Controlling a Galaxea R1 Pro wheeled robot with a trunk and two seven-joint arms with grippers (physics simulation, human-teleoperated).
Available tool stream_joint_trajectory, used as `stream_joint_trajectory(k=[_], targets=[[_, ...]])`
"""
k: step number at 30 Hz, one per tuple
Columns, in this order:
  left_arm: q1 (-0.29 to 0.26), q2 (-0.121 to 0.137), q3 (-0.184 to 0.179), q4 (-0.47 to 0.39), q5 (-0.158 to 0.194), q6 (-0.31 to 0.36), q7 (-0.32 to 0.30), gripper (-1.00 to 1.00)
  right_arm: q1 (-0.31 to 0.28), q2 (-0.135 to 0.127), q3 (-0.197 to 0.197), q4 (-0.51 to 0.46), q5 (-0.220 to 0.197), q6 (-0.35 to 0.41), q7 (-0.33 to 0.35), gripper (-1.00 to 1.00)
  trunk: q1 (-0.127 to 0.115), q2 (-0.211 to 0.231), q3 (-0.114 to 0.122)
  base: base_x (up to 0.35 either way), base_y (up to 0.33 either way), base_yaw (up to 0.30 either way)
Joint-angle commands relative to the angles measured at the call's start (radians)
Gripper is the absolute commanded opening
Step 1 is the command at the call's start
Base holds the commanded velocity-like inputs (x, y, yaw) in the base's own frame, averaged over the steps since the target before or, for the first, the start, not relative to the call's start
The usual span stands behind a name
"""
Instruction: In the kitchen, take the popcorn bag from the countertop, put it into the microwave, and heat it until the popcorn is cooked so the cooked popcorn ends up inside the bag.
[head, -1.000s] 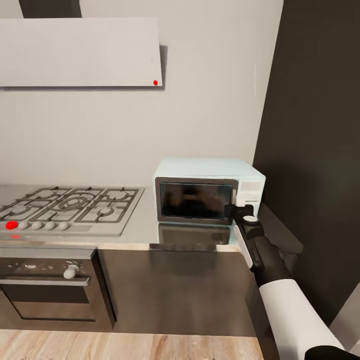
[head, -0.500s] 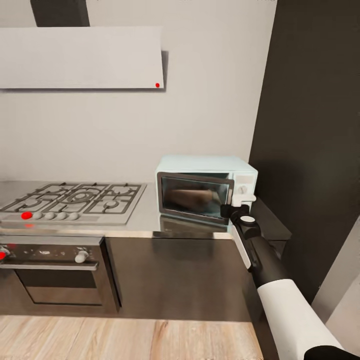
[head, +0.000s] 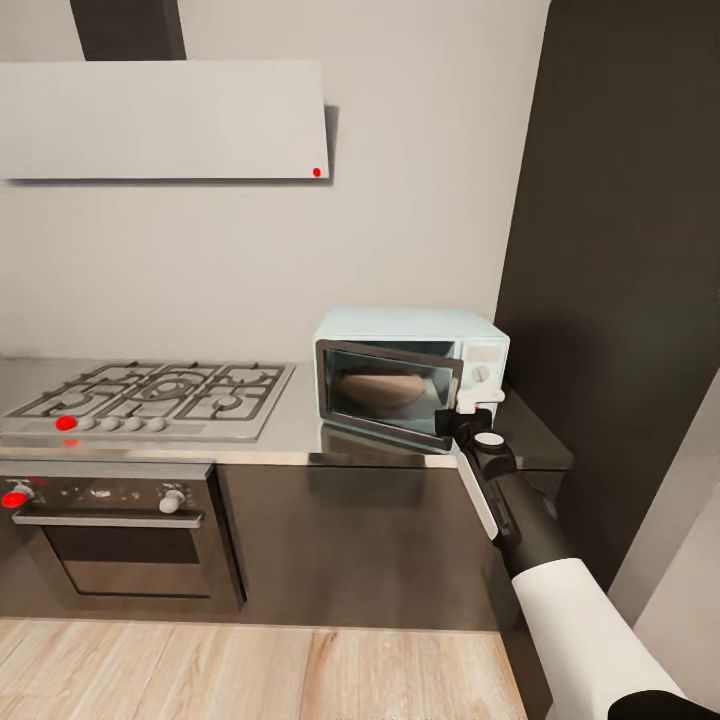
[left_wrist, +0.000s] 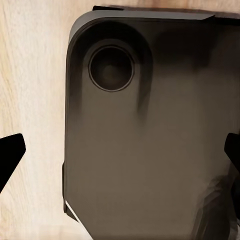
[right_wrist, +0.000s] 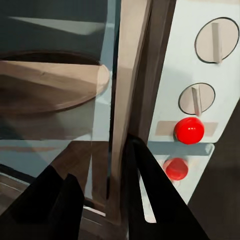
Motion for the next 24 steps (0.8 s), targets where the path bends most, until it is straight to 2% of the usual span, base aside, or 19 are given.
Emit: stream_joint_trajectory(k=[1, 13, 14, 24], targets=[[0.0, 0.0, 0.0, 0.0, 0.009, -0.002, 0.0, 1.0, -0.001, -0.001, -0.065, -0.002, 0.033, 0.011, -0.014, -1.0, 0.0, -0.001, -0.001, 0.0, 0.0, 0.0], [0.0, 0.0, 0.001, 0.0, 0.009, -0.002, 0.0, 1.0, -0.001, -0.001, -0.065, -0.005, 0.033, 0.013, -0.009, -1.0, 0.0, -0.001, -0.001, 0.0, 0.0, 0.0], [0.0, 0.0, 0.001, 0.0, 0.009, -0.002, 0.0, 1.0, -0.001, -0.001, -0.065, -0.005, 0.032, 0.015, -0.009, 1.0, 0.0, -0.001, -0.001, 0.0, 0.0, 0.0], [0.0, 0.0, 0.001, 0.0, 0.009, -0.002, 0.0, 1.0, -0.001, -0.007, -0.064, -0.014, 0.025, 0.025, 0.006, 1.0, 0.0, -0.001, -0.001, 0.0, 0.0, 0.0]])
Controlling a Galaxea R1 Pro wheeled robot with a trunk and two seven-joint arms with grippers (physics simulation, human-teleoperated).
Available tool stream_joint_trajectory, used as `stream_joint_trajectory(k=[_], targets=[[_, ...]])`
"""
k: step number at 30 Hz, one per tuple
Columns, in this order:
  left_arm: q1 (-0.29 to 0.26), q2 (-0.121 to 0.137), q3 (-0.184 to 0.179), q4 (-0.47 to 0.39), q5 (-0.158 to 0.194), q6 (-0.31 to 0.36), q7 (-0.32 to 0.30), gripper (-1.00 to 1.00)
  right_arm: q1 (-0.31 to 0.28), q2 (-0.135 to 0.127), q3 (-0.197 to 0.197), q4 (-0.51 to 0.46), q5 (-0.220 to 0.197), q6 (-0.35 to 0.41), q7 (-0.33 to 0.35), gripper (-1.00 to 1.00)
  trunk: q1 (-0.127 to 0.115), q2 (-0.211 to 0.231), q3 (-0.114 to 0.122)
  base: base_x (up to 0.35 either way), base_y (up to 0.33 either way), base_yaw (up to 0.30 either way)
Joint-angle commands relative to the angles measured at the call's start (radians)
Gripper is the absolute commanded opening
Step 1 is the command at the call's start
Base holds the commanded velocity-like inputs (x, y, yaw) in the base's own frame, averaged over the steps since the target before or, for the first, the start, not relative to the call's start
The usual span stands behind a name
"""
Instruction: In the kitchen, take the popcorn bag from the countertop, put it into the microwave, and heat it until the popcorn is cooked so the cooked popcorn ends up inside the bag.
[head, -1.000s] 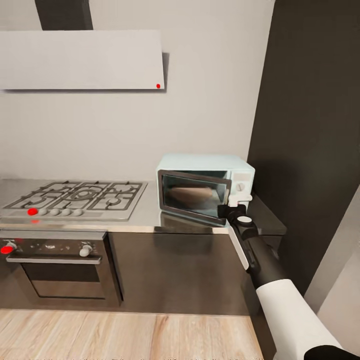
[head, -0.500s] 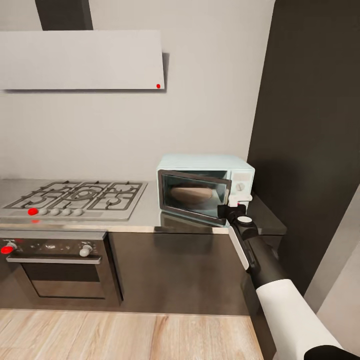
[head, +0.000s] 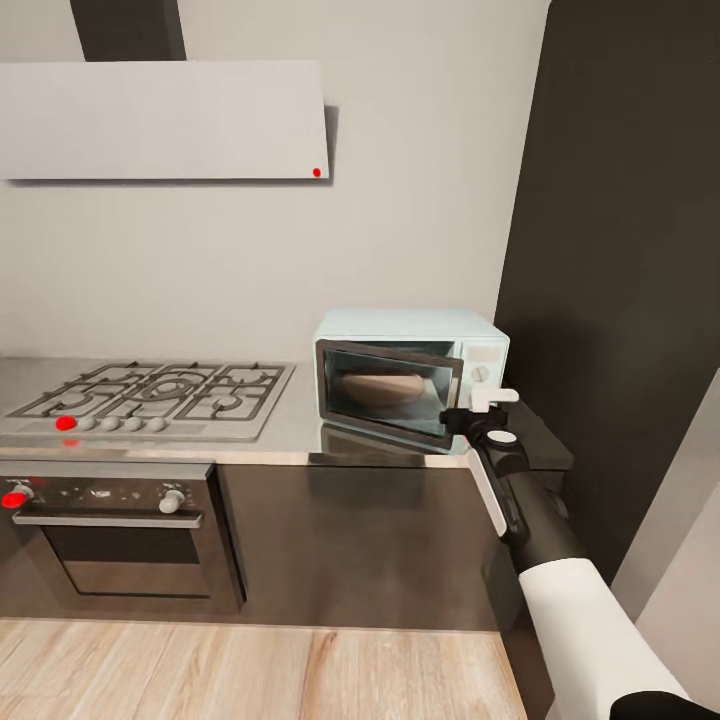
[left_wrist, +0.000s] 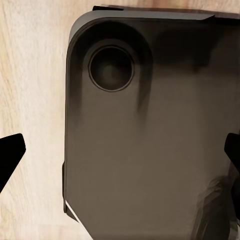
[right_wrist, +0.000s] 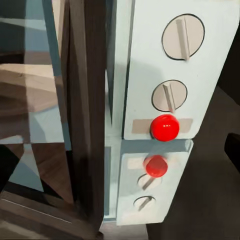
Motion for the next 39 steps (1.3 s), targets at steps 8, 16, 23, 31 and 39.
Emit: stream_joint_trajectory(k=[8, 16, 23, 31, 39], targets=[[0.0, 0.0, 0.0, 0.0, 0.009, -0.002, 0.0, 1.0, 0.012, -0.028, 0.002, 0.009, -0.001, 0.092, 0.189, 1.0, 0.0, -0.001, -0.001, 0.0, 0.0, 0.0], [0.0, 0.0, 0.0, 0.0, 0.009, -0.002, 0.0, 1.0, 0.013, -0.168, -0.001, 0.014, -0.003, 0.097, 0.205, 1.0, 0.0, -0.001, -0.001, 0.0, 0.0, 0.0], [0.0, 0.0, -0.002, 0.0, 0.008, -0.002, 0.0, 1.0, 0.013, -0.195, -0.008, 0.007, 0.0, 0.086, 0.155, 1.0, 0.0, -0.001, -0.001, 0.022, 0.0, 0.0], [0.0, 0.0, -0.003, 0.0, 0.007, -0.002, 0.0, 1.0, 0.013, -0.187, -0.008, 0.004, 0.0, 0.083, 0.132, 1.0, 0.0, -0.001, -0.001, 0.187, 0.0, 0.0], [0.0, 0.0, -0.003, 0.0, 0.007, -0.002, 0.0, 1.0, 0.013, -0.182, -0.006, 0.0, -0.01, 0.083, 0.132, 1.0, 0.0, -0.001, -0.001, 0.18, 0.0, 0.0]])
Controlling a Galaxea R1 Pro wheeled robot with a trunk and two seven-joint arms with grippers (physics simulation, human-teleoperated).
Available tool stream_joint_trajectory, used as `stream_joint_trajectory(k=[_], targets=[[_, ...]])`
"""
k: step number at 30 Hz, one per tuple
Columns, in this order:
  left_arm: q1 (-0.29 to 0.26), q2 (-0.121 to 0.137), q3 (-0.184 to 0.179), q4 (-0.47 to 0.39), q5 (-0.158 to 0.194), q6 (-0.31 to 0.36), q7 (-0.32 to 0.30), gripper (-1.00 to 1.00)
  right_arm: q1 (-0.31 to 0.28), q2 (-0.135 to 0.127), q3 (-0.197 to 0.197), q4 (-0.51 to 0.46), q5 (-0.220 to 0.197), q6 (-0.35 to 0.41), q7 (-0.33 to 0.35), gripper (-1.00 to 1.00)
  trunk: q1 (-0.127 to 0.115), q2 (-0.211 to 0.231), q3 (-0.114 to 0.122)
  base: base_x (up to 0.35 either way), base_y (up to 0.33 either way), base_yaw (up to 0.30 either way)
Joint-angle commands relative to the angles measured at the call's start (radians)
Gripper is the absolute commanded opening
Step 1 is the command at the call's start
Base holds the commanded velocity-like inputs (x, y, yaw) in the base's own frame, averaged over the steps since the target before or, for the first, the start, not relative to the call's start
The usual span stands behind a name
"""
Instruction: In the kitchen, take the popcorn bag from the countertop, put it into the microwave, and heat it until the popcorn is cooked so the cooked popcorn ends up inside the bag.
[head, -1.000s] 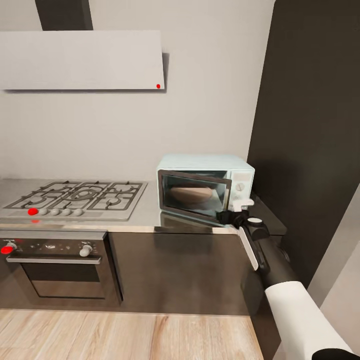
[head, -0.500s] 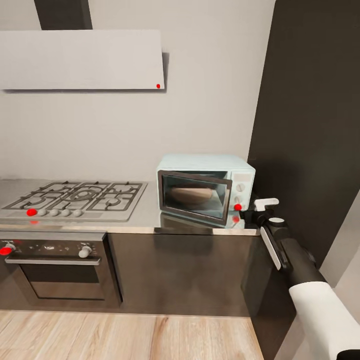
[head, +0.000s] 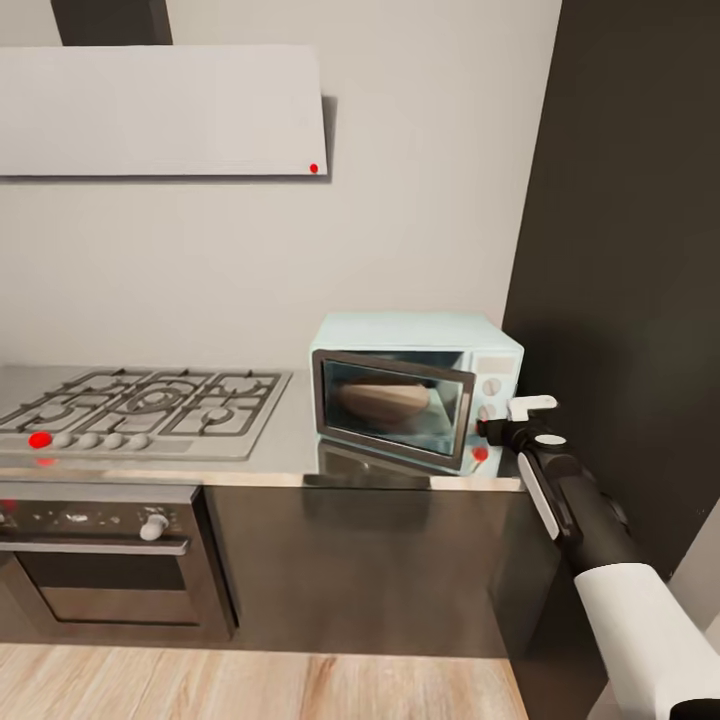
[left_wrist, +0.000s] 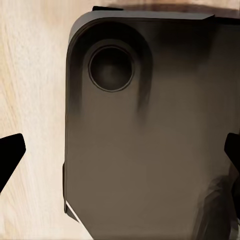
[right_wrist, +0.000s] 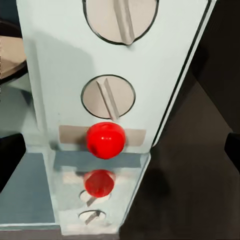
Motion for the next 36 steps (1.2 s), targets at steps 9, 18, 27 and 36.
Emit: stream_joint_trajectory(k=[9, 18, 27, 36], targets=[[0.0, 0.0, 0.0, 0.0, 0.009, -0.002, 0.0, 1.0, -0.001, 0.006, 0.005, -0.002, -0.005, 0.005, 0.001, 1.0, 0.0, 0.0, -0.001, 0.111, 0.0, 0.0], [0.0, 0.0, 0.001, 0.0, 0.009, -0.002, 0.0, 1.0, -0.001, 0.008, 0.003, -0.003, -0.008, 0.008, 0.219, 1.0, 0.0, 0.0, -0.001, 0.003, 0.0, 0.0], [0.0, 0.0, 0.001, 0.0, 0.009, -0.002, 0.0, 1.0, 0.0, -0.002, 0.0, -0.005, -0.008, 0.022, 0.376, 1.0, 0.0, 0.0, -0.001, 0.0, 0.0, 0.0], [0.0, 0.0, 0.002, 0.0, 0.009, -0.002, 0.0, 1.0, -0.001, 0.006, 0.002, -0.003, -0.006, 0.04, 0.399, 1.0, 0.0, 0.0, -0.001, -0.005, 0.052, 0.0]])
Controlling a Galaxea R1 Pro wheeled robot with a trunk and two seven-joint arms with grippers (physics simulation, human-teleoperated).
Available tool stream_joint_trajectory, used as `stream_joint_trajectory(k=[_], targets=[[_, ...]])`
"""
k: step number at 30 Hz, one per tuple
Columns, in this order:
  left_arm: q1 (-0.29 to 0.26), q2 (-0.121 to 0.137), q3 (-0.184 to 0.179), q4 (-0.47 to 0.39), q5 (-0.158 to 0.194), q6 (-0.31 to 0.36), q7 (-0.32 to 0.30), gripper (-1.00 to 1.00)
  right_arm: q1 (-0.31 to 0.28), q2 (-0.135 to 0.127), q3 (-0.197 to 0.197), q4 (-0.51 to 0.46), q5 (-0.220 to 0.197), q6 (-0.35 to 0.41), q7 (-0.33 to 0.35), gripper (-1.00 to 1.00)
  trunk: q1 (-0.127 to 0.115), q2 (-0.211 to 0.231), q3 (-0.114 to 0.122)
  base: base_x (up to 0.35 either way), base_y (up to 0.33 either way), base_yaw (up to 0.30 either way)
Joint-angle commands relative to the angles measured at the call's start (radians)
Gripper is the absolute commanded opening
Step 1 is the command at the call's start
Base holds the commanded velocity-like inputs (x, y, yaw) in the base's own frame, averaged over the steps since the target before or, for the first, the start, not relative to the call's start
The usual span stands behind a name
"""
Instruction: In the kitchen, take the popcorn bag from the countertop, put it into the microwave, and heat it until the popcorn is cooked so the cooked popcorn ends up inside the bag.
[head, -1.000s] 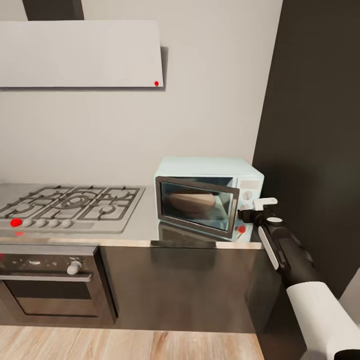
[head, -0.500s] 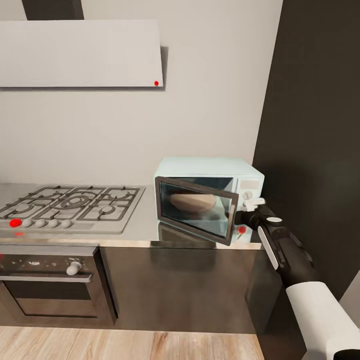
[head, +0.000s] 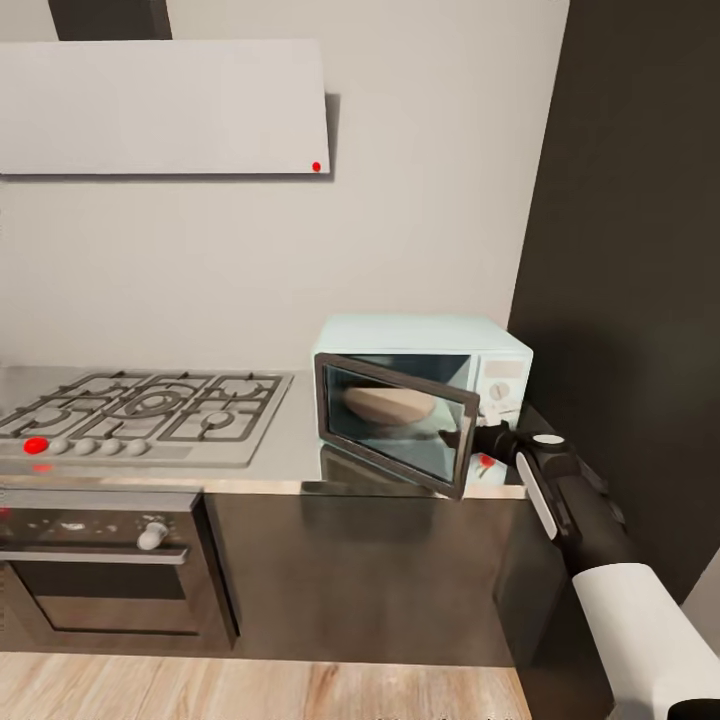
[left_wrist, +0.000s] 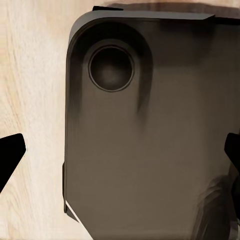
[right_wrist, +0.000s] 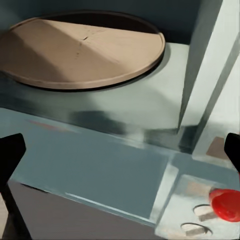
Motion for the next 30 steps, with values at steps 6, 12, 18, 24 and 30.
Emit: stream_joint_trajectory(k=[6, 12, 18, 24, 30], targets=[[0.0, 0.0, 0.0, 0.0, 0.01, -0.002, 0.0, 1.0, 0.0, 0.001, 0.001, -0.001, -0.001, 0.008, -0.007, 1.0, 0.0, -0.001, -0.001, -0.105, 0.251, 0.0], [0.0, 0.0, 0.001, 0.0, 0.01, -0.002, 0.0, 1.0, -0.001, -0.012, 0.0, -0.008, -0.004, 0.012, 0.027, 1.0, 0.0, -0.001, -0.001, -0.145, 0.254, 0.0], [0.0, 0.0, 0.0, 0.0, 0.01, -0.002, 0.0, 1.0, -0.001, -0.018, -0.001, -0.009, 0.008, 0.014, 0.151, 1.0, 0.0, -0.001, -0.001, -0.162, 0.205, 0.0], [0.0, -0.001, 0.0, 0.0, 0.008, -0.002, 0.0, 1.0, -0.001, -0.018, -0.002, -0.009, 0.007, 0.015, 0.156, 1.0, 0.0, -0.001, -0.001, -0.162, 0.227, 0.0], [0.0, -0.001, 0.0, 0.0, 0.008, -0.004, 0.0, 1.0, -0.001, -0.018, -0.002, -0.006, 0.006, 0.016, 0.155, 1.0, 0.0, -0.001, -0.001, -0.163, 0.235, 0.0]])
